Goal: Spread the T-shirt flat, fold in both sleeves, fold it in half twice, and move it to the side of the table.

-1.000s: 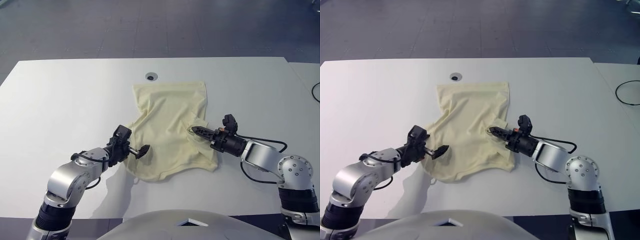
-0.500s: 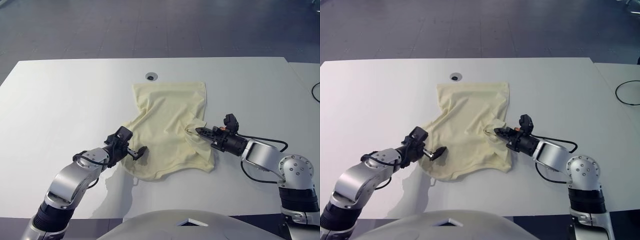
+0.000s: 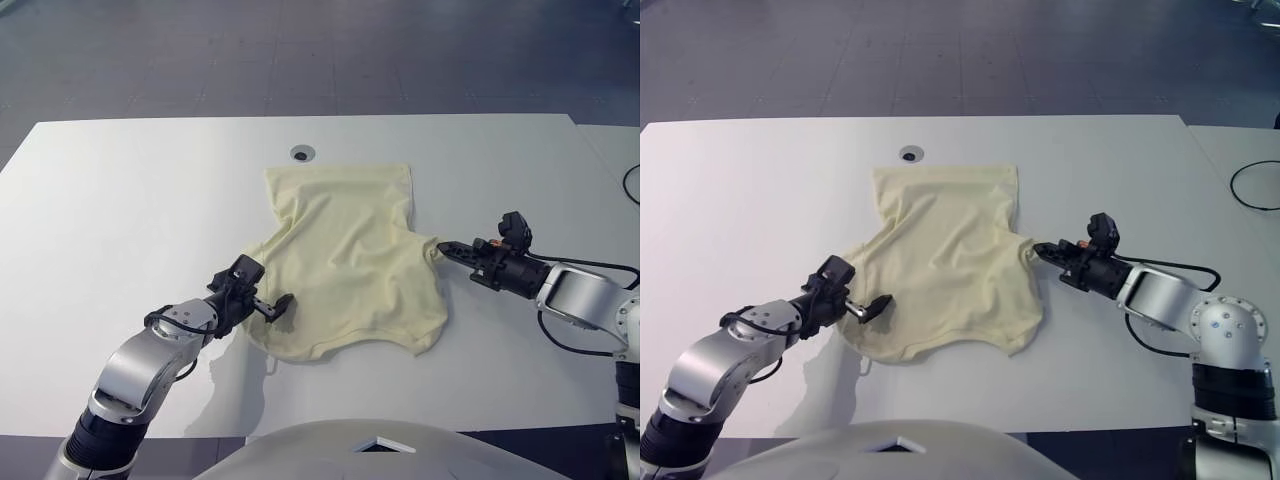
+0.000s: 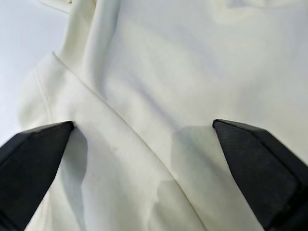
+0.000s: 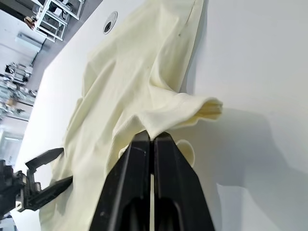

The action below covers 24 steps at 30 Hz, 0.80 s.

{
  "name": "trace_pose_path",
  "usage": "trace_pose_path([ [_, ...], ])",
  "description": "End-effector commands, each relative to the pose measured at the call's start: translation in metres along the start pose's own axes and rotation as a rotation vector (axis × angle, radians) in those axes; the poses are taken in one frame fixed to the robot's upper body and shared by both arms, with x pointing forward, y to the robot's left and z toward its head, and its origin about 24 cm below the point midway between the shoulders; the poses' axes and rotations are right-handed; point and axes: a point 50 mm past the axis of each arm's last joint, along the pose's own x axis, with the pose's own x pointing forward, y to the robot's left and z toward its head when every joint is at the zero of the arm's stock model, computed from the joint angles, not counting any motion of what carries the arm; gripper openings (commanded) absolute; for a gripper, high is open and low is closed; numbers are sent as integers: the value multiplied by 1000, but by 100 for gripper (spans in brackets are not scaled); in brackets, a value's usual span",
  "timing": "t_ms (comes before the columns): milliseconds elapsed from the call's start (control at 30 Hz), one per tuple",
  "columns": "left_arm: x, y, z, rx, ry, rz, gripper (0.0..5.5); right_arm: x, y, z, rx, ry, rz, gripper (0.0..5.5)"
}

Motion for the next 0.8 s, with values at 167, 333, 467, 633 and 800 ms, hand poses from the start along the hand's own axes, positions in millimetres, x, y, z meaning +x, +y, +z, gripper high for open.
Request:
trace_pose_path([
  [167, 0, 2, -24, -14, 145, 12, 540, -23, -27, 1, -202, 171, -171, 2],
  [333, 0, 1, -24, -11, 148, 9, 540, -24, -31, 12, -271, 163, -193, 2],
  [467, 1, 1, -24, -12, 150, 9, 540, -23, -27, 23, -341, 131, -192, 2],
  [633, 2, -1, -23, -12, 147, 5, 540, -14, -20, 22, -379, 123, -152, 2],
  [800, 1, 0, -24, -10, 149, 9, 540, -14, -23, 16, -413, 139, -169, 84],
])
